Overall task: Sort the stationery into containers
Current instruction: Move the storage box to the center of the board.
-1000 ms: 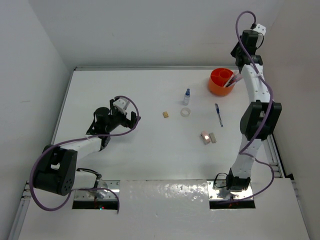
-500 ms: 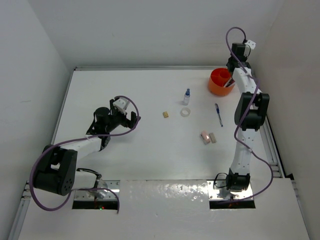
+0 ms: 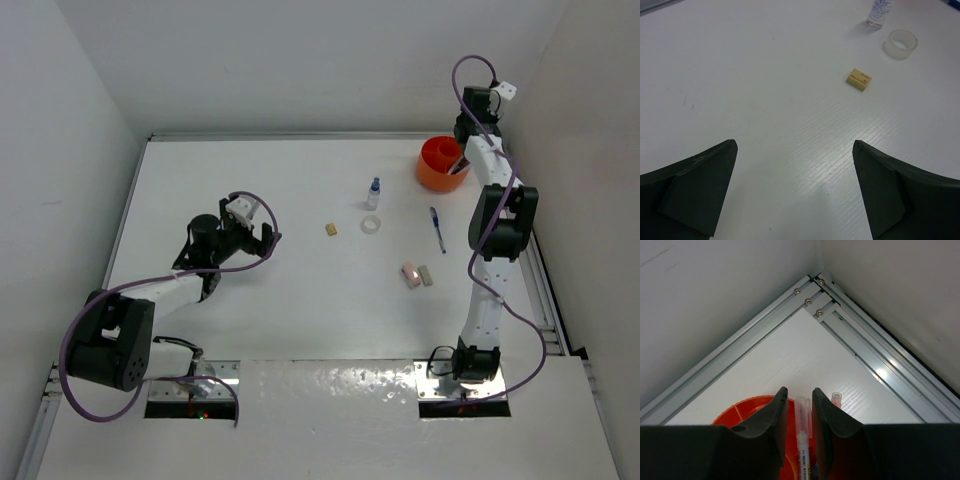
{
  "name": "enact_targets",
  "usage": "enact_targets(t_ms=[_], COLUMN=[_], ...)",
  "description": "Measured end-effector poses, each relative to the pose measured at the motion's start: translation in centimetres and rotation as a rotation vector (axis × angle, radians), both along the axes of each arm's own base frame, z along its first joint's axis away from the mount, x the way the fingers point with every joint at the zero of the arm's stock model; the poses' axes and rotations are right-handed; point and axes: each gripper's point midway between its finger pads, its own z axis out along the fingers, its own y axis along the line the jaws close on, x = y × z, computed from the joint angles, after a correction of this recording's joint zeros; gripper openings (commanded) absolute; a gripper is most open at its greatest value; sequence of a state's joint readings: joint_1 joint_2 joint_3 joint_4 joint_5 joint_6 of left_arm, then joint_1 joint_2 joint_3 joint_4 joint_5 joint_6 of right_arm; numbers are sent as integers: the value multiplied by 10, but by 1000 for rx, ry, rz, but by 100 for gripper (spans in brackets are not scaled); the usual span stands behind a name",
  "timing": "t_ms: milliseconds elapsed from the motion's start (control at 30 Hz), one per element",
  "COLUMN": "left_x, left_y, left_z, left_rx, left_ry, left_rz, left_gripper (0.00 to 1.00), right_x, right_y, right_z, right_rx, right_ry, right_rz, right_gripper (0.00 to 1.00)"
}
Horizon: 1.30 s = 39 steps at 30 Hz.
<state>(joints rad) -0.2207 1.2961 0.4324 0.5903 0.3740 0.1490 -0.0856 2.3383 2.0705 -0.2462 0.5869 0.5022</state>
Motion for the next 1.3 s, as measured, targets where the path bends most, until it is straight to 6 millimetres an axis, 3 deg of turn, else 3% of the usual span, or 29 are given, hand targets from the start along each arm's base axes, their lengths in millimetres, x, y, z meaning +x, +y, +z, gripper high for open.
enact_targets(t_ms=[467,700,1067,1300], left_x=[0,0,0,0], left_y=[0,0,0,0], left_z=[0,0,0,0], left_rx=[0,0,0,0], left_ry=[0,0,0,0], left_rz=[1,1,2,1], left_gripper=[98,98,98,98], right_x=[-7,-17,-15,-16], right_y=[1,5,7,7], right_z=[-11,-35,-35,-42], right_rx=[13,23,27,34], right_ry=[41,97,93,85], right_rz=[-10,2,7,4], right_gripper=[26,26,31,18])
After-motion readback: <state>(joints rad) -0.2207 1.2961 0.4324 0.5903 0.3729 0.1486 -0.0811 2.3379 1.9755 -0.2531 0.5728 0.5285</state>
